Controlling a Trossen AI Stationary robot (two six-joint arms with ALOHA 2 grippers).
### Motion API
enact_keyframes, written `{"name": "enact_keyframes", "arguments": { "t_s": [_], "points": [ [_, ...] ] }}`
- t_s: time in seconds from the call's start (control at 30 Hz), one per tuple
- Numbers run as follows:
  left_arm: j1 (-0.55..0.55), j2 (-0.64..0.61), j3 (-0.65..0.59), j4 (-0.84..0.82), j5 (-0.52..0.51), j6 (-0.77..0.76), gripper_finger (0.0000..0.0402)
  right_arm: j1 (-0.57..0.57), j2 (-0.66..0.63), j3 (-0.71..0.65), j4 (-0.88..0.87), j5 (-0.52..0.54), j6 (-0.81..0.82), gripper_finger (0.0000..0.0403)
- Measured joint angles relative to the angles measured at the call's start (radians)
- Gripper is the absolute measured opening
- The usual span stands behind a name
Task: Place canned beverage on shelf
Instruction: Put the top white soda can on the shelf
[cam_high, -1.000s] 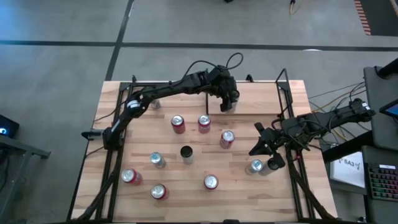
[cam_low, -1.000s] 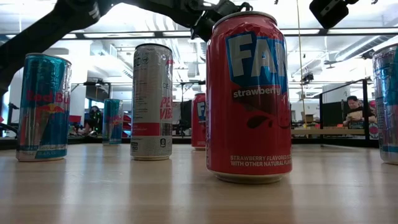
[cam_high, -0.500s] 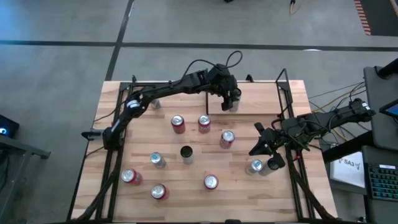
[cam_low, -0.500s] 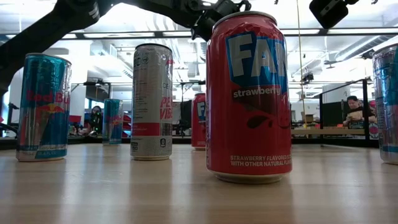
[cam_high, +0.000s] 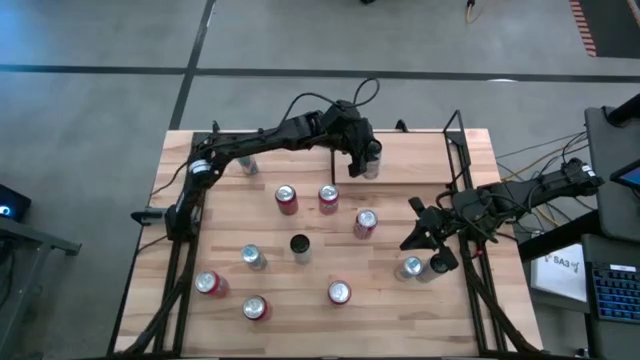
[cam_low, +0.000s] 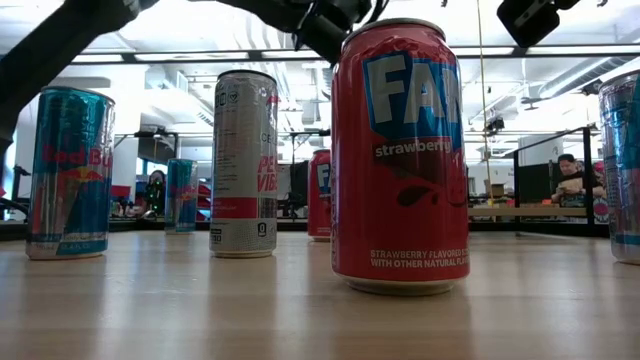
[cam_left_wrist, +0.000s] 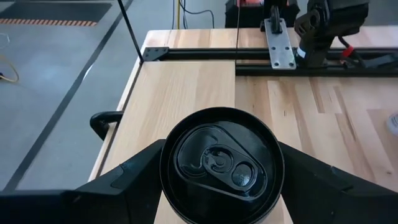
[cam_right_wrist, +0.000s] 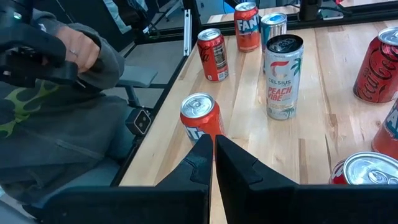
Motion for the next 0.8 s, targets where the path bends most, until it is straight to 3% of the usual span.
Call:
{"name": "enact_keyframes", "arguments": {
  "t_s": [0.2, 0.8],
  "points": [
    [0.005, -0.054, -0.142, 0.149, -0.016, -0.029, 0.0252, 0.000, 0.003, -0.006, 0.009, 0.000, 0.000, 0.0009],
    [0.033, -0.049, -0.142, 0.073, -0.111, -0.037, 0.0252, 0.000, 0.040, -0.007, 0.038, 0.000, -0.006, 0.0009]
  ]
}}
